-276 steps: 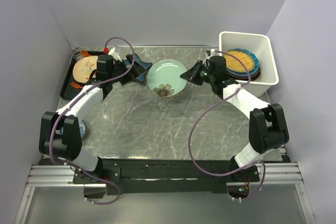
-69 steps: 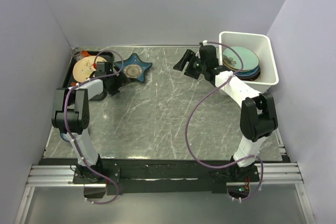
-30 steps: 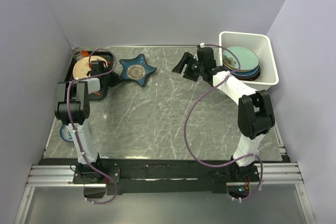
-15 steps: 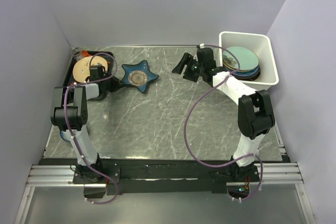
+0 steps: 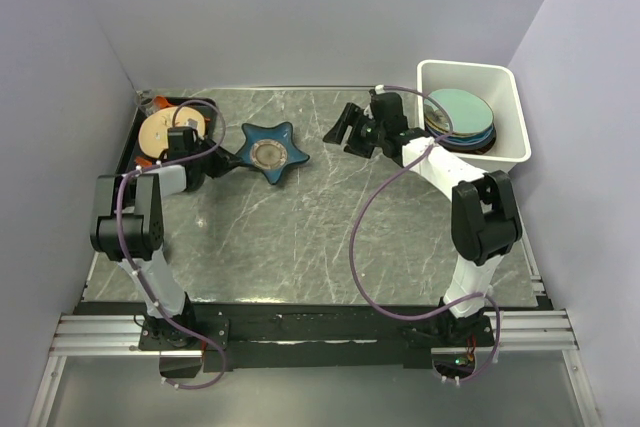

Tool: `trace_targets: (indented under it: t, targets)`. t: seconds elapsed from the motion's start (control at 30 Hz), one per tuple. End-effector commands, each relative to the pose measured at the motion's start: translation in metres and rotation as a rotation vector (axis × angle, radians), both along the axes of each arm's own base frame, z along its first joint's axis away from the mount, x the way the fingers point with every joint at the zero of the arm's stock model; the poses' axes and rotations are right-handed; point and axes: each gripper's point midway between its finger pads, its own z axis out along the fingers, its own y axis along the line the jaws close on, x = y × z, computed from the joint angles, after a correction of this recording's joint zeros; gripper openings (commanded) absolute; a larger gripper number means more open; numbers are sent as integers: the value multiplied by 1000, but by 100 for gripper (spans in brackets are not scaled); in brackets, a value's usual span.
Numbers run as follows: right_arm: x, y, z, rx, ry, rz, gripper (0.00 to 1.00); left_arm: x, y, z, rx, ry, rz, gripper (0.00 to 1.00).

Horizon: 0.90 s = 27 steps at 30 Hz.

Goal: Place the plates into the plastic bin on the countertop
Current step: Place the plate in the plastic bin.

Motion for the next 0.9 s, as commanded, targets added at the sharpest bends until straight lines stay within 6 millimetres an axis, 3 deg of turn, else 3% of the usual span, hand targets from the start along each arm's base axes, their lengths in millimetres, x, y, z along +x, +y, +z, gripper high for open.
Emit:
trace_targets:
  t: [0.0, 0.23, 0.87]
  targets:
    - [2, 11, 5, -2, -20, 51, 80, 14, -19, 100, -71, -306, -103, 1]
    - [0, 19, -3, 3, 1, 78, 80, 8, -26, 123, -101, -345, -140, 1]
    - [-3, 51, -14, 14, 16, 126, 80, -7, -48, 160, -135, -423, -271, 1]
